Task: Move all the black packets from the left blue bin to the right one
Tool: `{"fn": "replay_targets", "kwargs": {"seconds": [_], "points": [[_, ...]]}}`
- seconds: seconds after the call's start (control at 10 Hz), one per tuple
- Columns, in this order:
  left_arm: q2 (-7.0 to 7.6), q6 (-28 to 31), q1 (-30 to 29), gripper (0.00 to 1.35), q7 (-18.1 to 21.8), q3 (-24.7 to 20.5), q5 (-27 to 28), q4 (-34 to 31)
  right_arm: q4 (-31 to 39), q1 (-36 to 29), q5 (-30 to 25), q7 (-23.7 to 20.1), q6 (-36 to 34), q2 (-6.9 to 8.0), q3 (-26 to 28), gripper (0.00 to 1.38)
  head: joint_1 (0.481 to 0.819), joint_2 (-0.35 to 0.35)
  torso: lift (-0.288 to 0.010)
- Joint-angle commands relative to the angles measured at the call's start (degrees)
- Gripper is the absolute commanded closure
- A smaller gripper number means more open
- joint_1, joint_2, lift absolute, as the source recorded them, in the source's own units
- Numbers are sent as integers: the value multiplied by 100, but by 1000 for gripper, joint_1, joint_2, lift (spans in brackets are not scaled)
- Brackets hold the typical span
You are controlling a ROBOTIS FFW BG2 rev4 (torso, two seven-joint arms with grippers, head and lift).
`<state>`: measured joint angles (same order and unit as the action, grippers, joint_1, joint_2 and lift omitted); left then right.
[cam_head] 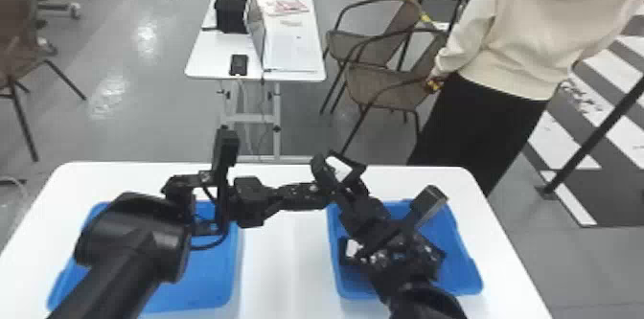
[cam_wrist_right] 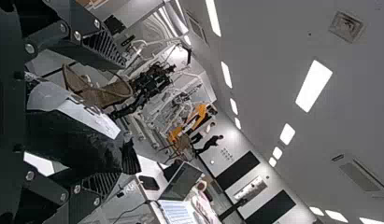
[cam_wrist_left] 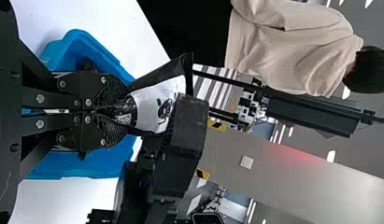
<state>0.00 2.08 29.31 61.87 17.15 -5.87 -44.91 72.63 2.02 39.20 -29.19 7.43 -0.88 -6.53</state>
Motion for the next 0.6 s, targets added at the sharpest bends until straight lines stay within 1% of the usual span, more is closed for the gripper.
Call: {"fn": "replay_targets", "kwargs": {"seconds": [0.0,0.1,0.2,0.3,0.4,0.5], "points": [[-15,3,4,1207,0,-1,-11,9,-56,27,0,-8,-110,9,-6,1128,695,-163,0],[-15,-14,-4,1207,0,-45,-20,9,-56,0,0,-8,-137,9,-6,1276,695,-160,0],[-15,-41,-13,1207,-9,-71,-46,9,-64,-17,-9,-8,-137,9,-6,1282,695,-156,0],[-15,12,-39,1144,-35,-98,-64,9,-64,-17,18,-8,-128,9,-6,1282,695,-154,0],[-15,135,-75,871,-97,-98,-81,9,-73,-26,105,-8,-49,9,-6,1282,695,-153,0],[-15,162,-101,766,-97,-106,-125,9,-100,-26,158,-8,4,26,-6,1282,695,-152,0]]}}
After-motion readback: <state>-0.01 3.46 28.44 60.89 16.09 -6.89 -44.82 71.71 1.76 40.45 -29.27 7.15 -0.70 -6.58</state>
